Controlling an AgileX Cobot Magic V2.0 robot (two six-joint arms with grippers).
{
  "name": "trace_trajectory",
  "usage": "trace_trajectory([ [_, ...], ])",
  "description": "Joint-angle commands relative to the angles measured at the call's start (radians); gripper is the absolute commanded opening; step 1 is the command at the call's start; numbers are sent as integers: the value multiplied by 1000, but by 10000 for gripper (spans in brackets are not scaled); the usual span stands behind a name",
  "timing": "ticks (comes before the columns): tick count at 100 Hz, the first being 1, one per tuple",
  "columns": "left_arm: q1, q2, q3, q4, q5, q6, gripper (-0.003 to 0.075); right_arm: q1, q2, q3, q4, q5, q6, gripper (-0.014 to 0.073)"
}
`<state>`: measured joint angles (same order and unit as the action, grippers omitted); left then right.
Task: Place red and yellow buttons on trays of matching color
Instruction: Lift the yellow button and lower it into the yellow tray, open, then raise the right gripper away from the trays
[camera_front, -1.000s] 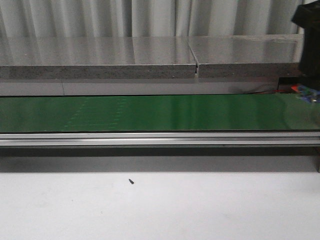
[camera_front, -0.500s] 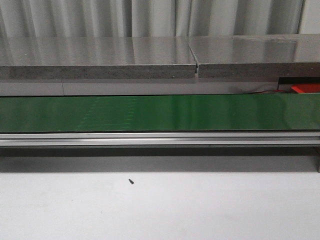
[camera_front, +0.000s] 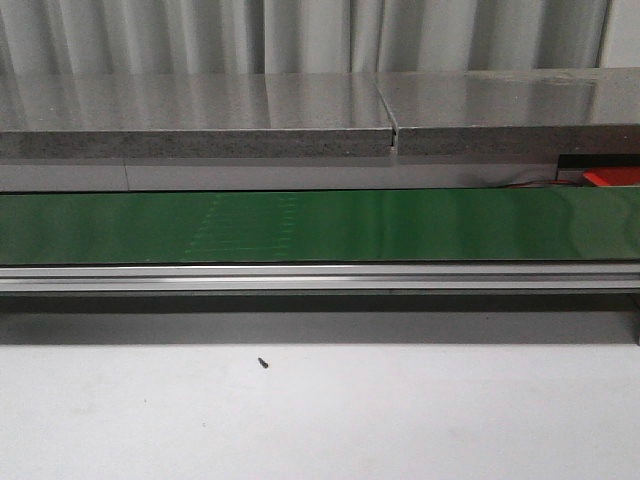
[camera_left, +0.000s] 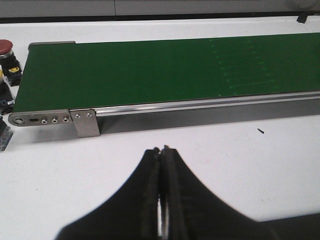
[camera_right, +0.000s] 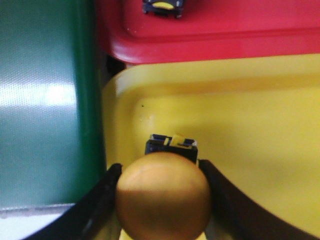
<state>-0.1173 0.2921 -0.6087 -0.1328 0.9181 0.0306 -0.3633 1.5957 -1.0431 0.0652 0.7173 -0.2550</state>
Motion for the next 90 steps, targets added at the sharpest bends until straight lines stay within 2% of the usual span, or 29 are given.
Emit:
trace_trajectory([
  [1,-8,10,-23,-15,-64,1,-19,-5,-17,-20,20,-59,2,221],
  [52,-8,10,-23,-15,-64,1,-19,-5,58,-20,30,-64,11,230],
  [76,-8,10,-23,-15,-64,1,-19,-5,56,-20,30,-65,11,431],
  [90,-8,10,-23,-15,-64,1,-19,-5,40,-20,30,-64,11,446],
])
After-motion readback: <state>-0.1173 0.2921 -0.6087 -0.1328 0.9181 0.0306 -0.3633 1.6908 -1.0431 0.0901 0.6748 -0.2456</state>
